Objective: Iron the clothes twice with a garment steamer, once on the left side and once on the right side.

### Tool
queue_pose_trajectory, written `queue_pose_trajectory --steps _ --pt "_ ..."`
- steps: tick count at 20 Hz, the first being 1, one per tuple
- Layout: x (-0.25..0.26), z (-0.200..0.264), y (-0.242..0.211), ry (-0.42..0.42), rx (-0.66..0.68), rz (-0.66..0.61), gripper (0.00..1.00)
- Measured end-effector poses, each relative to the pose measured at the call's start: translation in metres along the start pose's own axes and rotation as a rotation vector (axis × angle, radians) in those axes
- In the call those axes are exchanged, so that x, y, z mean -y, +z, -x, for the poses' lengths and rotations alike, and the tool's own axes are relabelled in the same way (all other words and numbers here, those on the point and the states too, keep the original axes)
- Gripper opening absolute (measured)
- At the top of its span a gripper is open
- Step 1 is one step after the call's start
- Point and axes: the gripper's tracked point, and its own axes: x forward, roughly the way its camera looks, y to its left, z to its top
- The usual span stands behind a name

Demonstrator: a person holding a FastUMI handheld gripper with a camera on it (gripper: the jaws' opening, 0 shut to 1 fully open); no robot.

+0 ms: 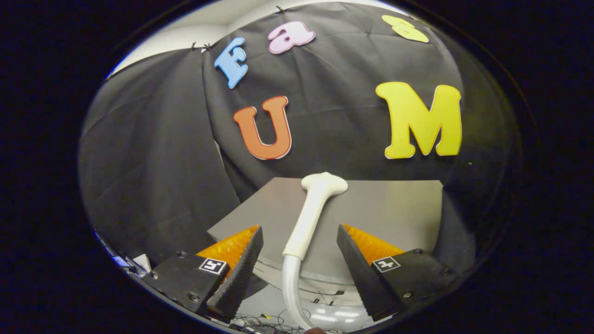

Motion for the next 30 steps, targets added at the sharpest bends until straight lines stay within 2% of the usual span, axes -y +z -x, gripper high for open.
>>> queue_pose_trajectory --steps 6,10,12,13,17,20,25,27,30 --pt "0.008 -0.079 0.003 -0.127 -0.130 0.012 0.89" --pt "0.018 -0.096 -0.010 -0.215 -0.227 -0.003 0.78" --pt "0.021 -0.105 -0.018 -0.230 -0.272 -0.025 0.71" --pt "0.022 -0.109 -0.013 -0.242 -0.253 -0.015 0.68" --pt "0.016 -0.109 -0.014 -0.237 -0.250 -0.007 0.45" --pt "0.010 -0.108 -0.012 -0.204 -0.240 -0.031 0.36" --pt "-0.013 -0.067 0.019 -0.080 -0.121 -0.007 0.30" --pt "-0.011 -0.036 0.029 -0.080 -0.086 -0.009 0.30" --pt "-0.017 0.018 0.037 -0.026 -0.030 0.007 0.30"
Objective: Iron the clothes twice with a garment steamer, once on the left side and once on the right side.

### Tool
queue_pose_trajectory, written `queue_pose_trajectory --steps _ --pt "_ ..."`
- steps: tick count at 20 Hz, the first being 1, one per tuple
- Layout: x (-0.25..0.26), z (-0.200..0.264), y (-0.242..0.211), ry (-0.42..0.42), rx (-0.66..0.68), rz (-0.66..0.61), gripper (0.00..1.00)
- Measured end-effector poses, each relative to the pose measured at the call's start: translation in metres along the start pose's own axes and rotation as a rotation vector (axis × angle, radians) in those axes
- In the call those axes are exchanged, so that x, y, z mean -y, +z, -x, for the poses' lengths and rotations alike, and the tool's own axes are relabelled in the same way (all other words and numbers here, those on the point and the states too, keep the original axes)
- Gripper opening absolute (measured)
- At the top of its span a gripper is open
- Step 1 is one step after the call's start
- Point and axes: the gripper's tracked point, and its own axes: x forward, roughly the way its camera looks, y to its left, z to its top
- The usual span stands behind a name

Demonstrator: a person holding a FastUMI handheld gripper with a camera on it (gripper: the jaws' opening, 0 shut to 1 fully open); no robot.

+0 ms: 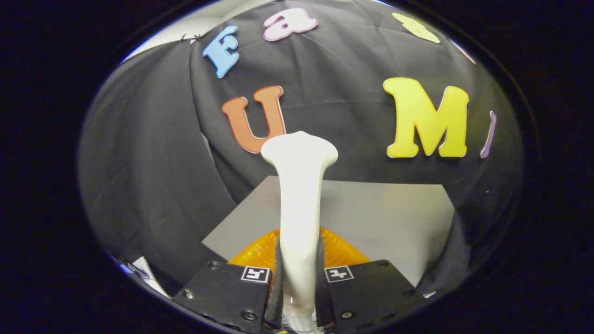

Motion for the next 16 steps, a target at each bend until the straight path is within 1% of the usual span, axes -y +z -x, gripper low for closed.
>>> queue_pose_trajectory --steps 3,6,11,16 --pt "0.001 0.063 0.004 0.026 0.070 0.015 0.30" --pt "0.015 0.133 0.005 0.032 0.156 0.012 0.30" --pt "0.059 0.228 -0.007 -0.039 0.241 -0.006 0.30" --pt "0.124 0.314 0.009 -0.169 0.365 0.018 0.30"
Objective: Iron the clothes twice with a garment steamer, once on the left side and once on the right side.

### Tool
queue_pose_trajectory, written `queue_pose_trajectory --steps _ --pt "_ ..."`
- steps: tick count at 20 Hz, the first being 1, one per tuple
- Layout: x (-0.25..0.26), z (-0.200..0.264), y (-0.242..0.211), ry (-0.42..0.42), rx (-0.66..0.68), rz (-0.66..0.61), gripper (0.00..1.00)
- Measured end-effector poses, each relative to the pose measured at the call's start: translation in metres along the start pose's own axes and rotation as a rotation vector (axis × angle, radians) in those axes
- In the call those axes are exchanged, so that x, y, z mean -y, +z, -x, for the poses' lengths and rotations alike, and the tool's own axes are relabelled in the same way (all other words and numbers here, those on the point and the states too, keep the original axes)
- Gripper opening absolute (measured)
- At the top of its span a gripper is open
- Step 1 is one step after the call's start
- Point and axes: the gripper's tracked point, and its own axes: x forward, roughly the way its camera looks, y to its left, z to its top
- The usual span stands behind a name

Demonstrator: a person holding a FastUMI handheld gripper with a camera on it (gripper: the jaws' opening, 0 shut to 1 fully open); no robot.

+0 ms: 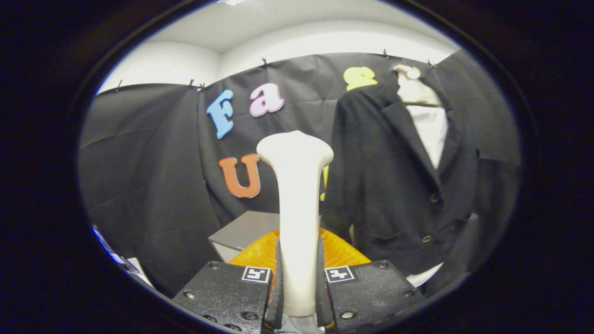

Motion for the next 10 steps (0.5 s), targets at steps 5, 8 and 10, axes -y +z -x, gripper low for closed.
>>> queue_pose_trajectory --steps 5,8,10 --pt "0.055 0.035 0.065 -0.088 0.140 0.038 0.30" --pt "0.092 0.030 0.090 -0.140 0.200 0.047 0.30" --pt "0.116 0.020 0.101 -0.171 0.226 0.064 0.30"
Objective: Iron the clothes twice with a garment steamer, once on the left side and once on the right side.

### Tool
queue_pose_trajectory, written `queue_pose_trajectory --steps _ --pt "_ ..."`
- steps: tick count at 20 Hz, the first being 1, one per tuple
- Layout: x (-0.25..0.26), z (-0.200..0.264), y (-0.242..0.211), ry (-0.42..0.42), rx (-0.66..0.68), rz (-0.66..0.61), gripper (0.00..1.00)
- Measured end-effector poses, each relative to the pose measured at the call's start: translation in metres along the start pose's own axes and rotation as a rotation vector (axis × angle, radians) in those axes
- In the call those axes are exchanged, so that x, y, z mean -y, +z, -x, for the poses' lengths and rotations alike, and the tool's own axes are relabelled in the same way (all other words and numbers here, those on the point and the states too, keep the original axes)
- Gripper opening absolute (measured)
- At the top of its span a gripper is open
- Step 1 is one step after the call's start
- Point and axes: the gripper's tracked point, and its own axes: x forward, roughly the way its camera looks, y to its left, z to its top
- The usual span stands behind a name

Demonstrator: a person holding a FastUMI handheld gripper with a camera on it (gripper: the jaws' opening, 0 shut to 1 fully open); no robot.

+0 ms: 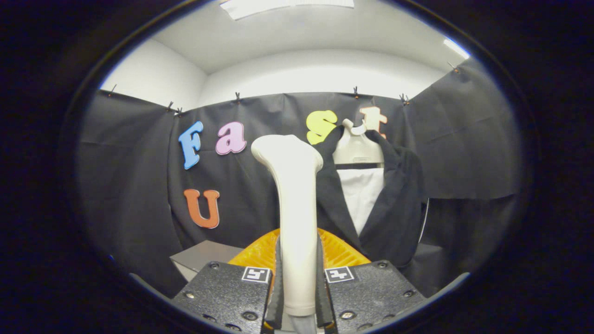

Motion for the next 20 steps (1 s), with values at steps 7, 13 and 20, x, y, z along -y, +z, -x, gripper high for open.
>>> queue_pose_trajectory --steps 7,13,20 --pt "0.042 -0.039 -0.017 0.015 -0.023 -0.005 0.30" --pt "0.066 -0.030 -0.075 -0.005 -0.115 -0.008 0.30" --pt "0.084 -0.011 -0.129 -0.058 -0.192 0.004 0.30"
